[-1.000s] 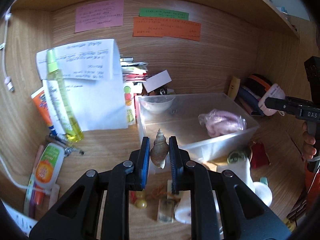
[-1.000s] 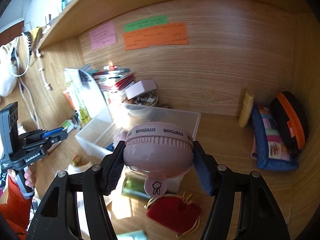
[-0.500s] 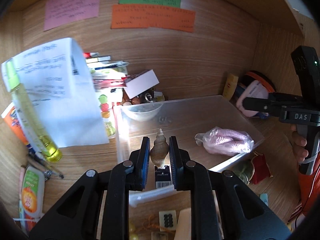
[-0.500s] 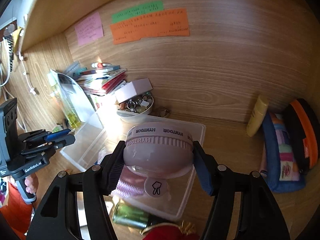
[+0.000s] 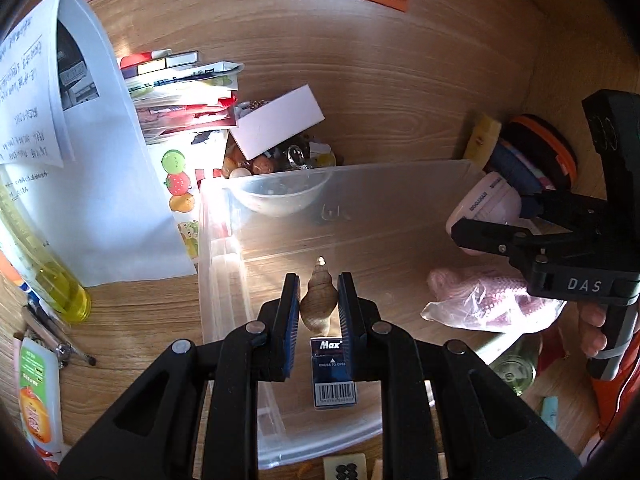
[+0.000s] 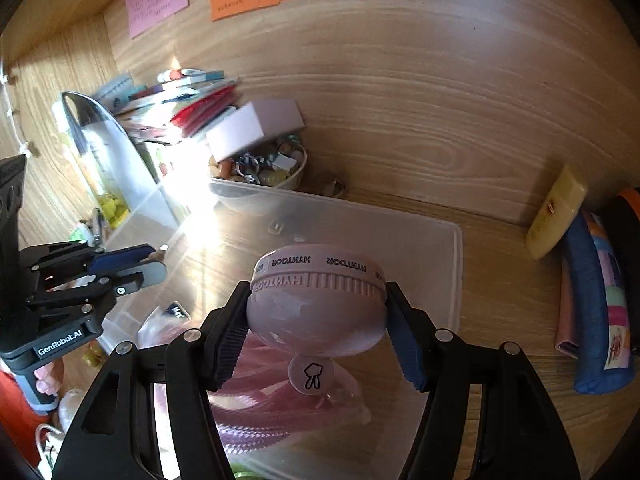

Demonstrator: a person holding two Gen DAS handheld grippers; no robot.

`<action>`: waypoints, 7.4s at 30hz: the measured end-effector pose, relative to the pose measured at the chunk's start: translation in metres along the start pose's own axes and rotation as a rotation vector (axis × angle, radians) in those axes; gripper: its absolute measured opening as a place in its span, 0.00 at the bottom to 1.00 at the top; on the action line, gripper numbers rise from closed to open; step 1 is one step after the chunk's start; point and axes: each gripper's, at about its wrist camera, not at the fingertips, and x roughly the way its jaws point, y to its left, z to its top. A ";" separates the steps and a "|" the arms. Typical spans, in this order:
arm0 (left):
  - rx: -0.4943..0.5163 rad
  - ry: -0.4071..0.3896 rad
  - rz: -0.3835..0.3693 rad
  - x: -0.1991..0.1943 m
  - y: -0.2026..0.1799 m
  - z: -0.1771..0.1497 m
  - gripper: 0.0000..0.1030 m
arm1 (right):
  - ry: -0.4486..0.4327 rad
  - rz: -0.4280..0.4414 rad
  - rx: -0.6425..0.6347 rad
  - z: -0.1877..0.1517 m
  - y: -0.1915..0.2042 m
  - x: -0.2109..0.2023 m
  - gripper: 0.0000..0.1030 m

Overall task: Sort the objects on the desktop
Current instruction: 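Carry the fan and seashell over the clear box and release both, then move both open tools back toward the red velvet pouch and yellow toy, then grasp the red velvet pouch with the right tool while the left grasps the yellow toy, then carry the red pouch into the clear box and open the right tool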

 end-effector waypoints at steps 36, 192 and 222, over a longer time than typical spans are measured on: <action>0.067 -0.115 0.045 -0.020 -0.018 -0.003 0.60 | -0.028 -0.025 0.031 -0.004 0.005 -0.010 0.82; -0.102 0.001 0.053 -0.079 0.055 -0.075 0.30 | -0.088 0.111 0.041 -0.025 -0.028 -0.063 0.38; -0.056 0.071 0.099 -0.066 0.048 -0.118 0.18 | -0.054 0.022 0.041 -0.025 -0.016 -0.025 0.54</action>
